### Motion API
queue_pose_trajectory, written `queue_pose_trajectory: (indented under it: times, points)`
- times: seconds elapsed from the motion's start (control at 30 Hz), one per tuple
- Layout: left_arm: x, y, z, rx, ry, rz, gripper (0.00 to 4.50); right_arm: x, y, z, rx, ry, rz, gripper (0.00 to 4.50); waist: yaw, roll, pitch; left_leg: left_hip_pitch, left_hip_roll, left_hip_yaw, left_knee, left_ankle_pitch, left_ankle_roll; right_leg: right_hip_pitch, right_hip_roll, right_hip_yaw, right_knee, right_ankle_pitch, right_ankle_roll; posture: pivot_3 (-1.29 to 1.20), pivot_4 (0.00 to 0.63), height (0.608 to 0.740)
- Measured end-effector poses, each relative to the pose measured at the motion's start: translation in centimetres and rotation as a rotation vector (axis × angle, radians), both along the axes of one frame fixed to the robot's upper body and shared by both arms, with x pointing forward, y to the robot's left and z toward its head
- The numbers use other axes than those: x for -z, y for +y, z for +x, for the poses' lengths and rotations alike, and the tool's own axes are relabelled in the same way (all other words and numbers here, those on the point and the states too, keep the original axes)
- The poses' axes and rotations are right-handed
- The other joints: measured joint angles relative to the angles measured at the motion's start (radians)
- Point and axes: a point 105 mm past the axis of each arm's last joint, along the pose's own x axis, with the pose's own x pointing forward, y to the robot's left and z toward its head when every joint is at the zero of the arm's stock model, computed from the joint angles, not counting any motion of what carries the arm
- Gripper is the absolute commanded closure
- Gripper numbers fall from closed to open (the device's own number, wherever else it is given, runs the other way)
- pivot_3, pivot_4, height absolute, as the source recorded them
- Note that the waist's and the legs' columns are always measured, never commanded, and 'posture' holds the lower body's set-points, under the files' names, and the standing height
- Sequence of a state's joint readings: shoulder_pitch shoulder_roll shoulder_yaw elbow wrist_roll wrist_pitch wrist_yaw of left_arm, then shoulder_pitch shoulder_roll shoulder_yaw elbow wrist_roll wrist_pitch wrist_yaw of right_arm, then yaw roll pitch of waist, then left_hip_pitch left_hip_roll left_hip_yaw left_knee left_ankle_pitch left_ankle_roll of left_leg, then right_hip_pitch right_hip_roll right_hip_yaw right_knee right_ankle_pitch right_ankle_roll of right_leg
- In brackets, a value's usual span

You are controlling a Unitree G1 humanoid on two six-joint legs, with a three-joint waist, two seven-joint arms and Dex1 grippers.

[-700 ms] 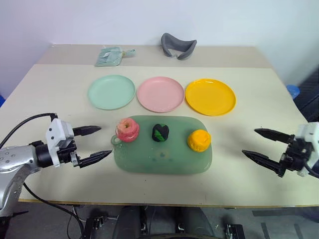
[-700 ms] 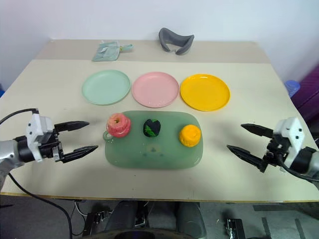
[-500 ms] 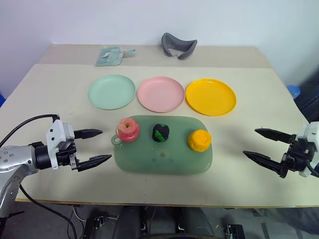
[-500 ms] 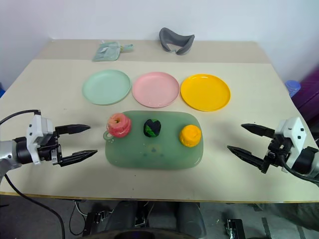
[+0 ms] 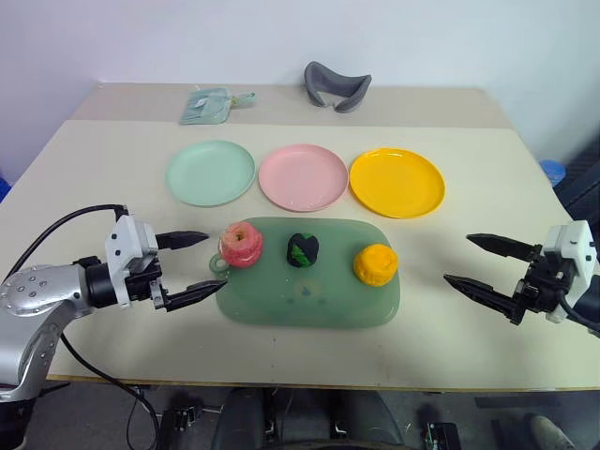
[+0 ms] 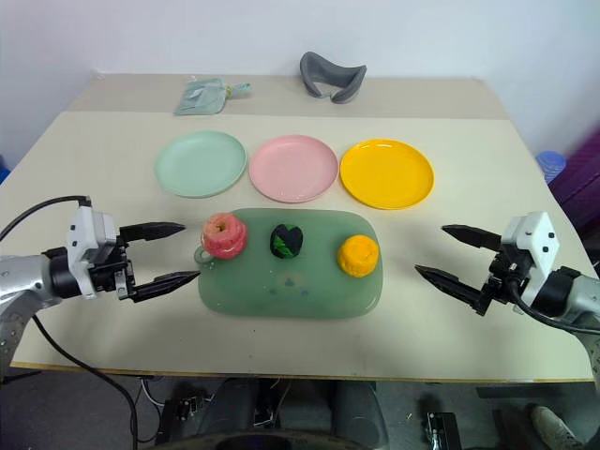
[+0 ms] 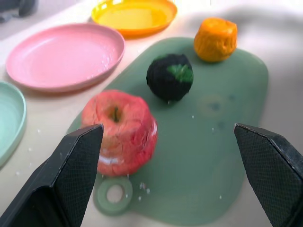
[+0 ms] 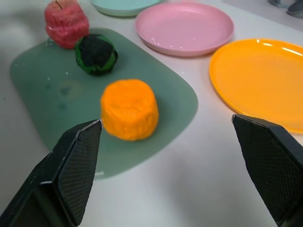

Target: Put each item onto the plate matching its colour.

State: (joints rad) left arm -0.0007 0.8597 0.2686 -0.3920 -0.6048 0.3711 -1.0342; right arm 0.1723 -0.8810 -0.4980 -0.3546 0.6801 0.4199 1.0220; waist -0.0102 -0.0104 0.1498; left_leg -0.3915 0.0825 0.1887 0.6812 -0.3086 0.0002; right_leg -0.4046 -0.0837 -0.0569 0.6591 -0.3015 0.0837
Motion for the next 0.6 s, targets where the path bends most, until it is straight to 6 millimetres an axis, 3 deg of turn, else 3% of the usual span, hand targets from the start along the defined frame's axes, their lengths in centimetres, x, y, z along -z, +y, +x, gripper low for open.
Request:
queue_pose_trajectory:
  times: [0.13, 0.4, 0.6]
  points:
    - [-0.7, -0.5, 0.9, -0.007, -0.022, -0.017, 0.0, -0.6, 2.1, 0.7, -0.085, -0.028, 0.026, 0.01, -0.001, 0.0, 0.0, 0.0, 0.0, 0.0, 0.0, 0.0, 0.0, 0.0, 0.0, 0.0, 0.0, 0.0, 0.0, 0.0, 0.15, 0.74]
    - [-1.2, -2.2, 3.0, -0.035, 0.027, -0.066, 0.0, -2.7, 9.2, 2.5, -0.385, -0.116, 0.048, 0.01, 0.001, 0.0, 0.0, -0.001, 0.0, 0.0, 0.001, 0.0, 0.0, -0.001, 0.001, 0.0, 0.001, 0.0, 0.0, 0.0, 0.15, 0.74]
    - [-0.4, -1.7, 3.8, -0.096, 0.057, -0.036, 0.0, -2.4, 10.6, 3.3, -0.456, -0.095, 0.007, 0.01, 0.001, -0.001, 0.001, -0.001, 0.0, 0.0, 0.001, 0.0, 0.0, -0.001, 0.0, 0.0, 0.001, 0.0, 0.0, 0.0, 0.15, 0.74]
